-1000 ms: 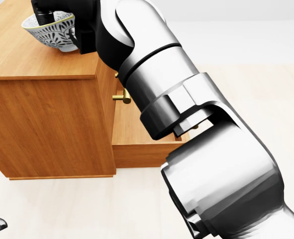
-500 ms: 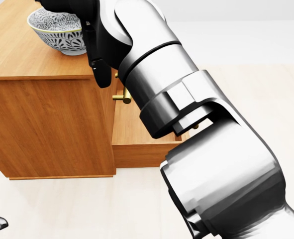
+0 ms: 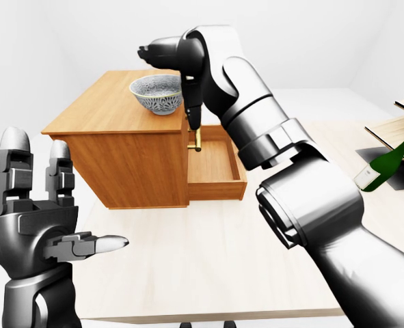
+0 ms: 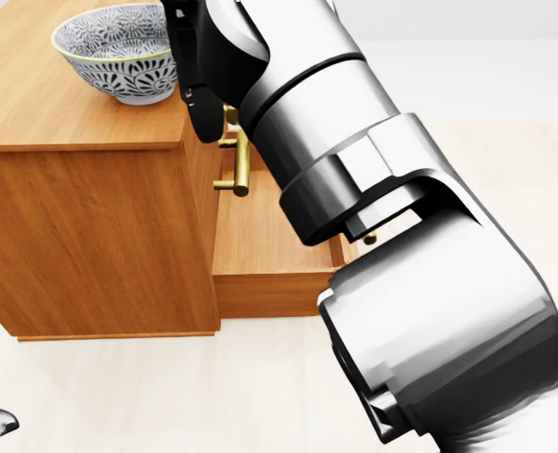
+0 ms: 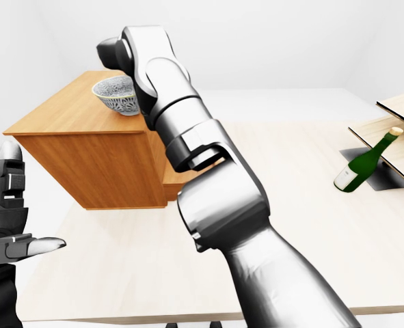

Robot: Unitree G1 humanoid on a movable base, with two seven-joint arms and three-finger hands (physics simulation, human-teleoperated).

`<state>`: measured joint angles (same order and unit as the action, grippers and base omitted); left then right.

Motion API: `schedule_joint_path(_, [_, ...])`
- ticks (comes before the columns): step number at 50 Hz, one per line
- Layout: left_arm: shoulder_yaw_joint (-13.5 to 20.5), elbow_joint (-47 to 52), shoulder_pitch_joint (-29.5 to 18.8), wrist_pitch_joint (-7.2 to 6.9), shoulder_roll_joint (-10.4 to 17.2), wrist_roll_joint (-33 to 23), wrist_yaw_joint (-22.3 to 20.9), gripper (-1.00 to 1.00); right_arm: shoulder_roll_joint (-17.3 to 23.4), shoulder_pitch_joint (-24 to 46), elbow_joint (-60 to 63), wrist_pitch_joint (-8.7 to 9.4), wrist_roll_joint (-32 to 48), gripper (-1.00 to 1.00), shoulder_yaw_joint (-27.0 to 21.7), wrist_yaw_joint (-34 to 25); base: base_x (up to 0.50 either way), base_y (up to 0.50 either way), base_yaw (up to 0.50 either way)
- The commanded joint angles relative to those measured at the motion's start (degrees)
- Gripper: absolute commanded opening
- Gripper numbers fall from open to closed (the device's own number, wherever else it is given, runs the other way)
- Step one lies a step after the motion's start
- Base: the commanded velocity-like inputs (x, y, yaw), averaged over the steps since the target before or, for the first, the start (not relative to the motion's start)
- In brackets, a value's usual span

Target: Put the bowl on top of the cabinet.

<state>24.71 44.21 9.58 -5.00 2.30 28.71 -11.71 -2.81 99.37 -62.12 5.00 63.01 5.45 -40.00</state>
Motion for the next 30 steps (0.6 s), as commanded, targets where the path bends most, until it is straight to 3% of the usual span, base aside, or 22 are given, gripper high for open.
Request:
schedule_joint_path(1, [-1.04,-4.48,-0.91,0.0,-0.47,-1.61,1.08,1.0,2.75,4.24,-2.68,0.0,-0.77,1.0,-0.6,0.0,0.0,0.0,0.0])
schedule_joint_path(8, [-1.34,-4.55,-0.85,0.0,-0.63,-2.03,1.09,1.0,4.95,2.68,5.09,0.0,0.85,1.0,-0.66,0.0,0.0,0.0,0.0])
schedule_joint_path(21, [-1.38,-4.21,-0.7,0.0,-0.75,-2.07,1.07,1.0,8.17,-8.42,24.49,0.0,2.62,1.0,-2.32,0.0,0.0,0.0,0.0])
schedule_joint_path(30, [-1.76,-4.04,-0.45,0.0,-1.0,-2.44,0.86,1.0,9.77,-19.1,43.41,0.0,9.62,1.0,-2.21,0.0,0.0,0.0,0.0])
